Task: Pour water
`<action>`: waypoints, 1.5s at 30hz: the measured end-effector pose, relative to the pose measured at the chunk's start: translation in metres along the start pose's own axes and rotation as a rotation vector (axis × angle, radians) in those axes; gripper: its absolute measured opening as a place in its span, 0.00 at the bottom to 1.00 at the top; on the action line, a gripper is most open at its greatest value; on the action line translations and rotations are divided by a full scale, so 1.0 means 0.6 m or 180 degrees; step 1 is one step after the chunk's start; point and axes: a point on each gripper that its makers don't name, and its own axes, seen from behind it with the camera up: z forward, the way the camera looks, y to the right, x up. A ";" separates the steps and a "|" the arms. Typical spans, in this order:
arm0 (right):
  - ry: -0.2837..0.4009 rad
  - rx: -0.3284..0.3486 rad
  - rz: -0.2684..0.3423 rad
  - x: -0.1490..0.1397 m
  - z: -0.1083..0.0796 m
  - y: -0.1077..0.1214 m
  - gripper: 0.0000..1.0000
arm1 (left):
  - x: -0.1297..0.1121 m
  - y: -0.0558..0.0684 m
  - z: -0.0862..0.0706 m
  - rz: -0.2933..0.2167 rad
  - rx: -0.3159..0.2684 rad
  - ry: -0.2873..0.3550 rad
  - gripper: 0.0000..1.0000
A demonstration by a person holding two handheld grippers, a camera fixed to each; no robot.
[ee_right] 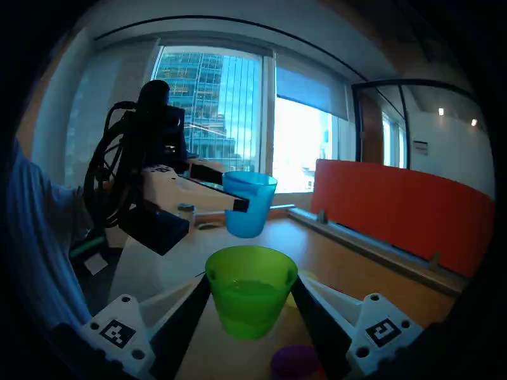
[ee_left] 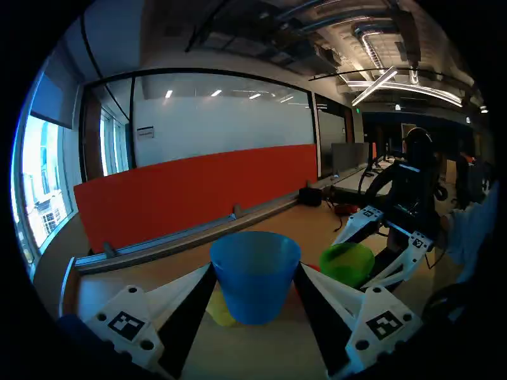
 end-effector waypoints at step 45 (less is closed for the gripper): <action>-0.1028 0.0475 -0.0084 -0.205 0.080 -0.043 0.90 | -0.308 0.029 0.003 0.0239 -0.0477 -0.1218 0.85</action>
